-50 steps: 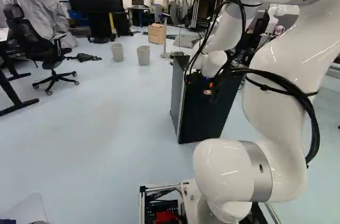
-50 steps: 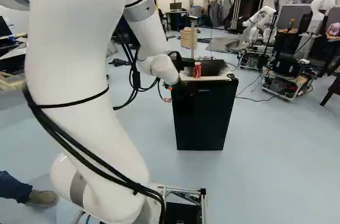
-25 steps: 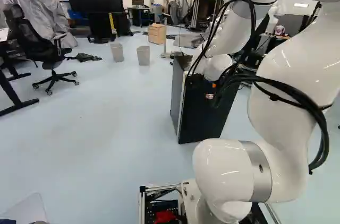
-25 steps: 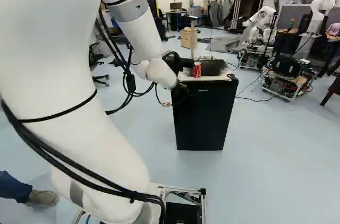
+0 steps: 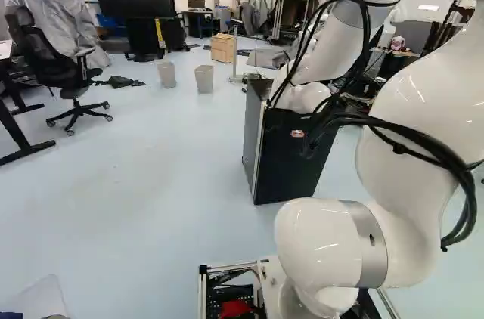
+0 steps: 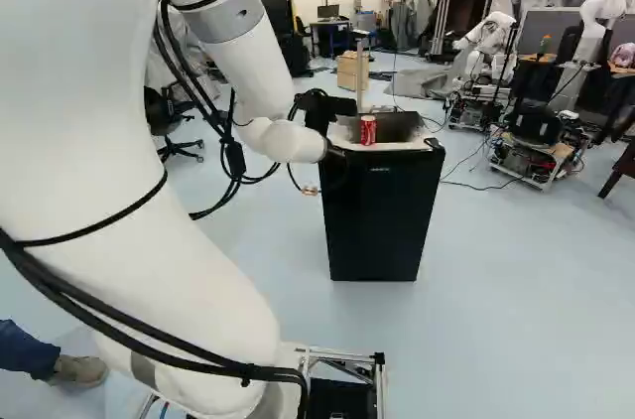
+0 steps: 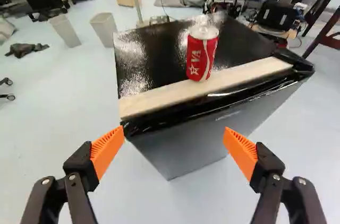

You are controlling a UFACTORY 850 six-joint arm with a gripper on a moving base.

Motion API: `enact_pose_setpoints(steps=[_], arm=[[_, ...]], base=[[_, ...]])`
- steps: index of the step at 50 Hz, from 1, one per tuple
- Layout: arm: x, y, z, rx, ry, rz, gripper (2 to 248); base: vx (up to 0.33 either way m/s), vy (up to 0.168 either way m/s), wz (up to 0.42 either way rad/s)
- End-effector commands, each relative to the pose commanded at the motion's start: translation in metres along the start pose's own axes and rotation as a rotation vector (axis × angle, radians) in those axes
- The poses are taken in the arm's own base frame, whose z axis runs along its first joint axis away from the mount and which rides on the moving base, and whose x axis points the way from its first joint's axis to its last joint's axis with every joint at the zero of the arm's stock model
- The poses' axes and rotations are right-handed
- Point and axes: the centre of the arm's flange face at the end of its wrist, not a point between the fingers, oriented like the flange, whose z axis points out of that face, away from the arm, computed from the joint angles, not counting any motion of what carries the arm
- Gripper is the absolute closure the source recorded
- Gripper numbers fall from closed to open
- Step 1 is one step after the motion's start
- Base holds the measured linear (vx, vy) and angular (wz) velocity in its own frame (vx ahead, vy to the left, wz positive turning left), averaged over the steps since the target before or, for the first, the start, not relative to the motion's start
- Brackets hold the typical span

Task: Grab a drink from the fridge

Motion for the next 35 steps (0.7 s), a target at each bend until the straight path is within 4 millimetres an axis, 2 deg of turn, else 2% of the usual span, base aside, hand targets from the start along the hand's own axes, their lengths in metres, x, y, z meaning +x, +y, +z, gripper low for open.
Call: enact_pose_setpoints(steps=[17, 35], arm=[[0.016, 0.000, 0.000, 0.000, 0.178, 0.000, 3], [0.026, -0.003, 0.016, 0.002, 0.333, -0.004, 3]], base=[[0.000, 0.000, 0.000], [0.000, 0.000, 0.000]])
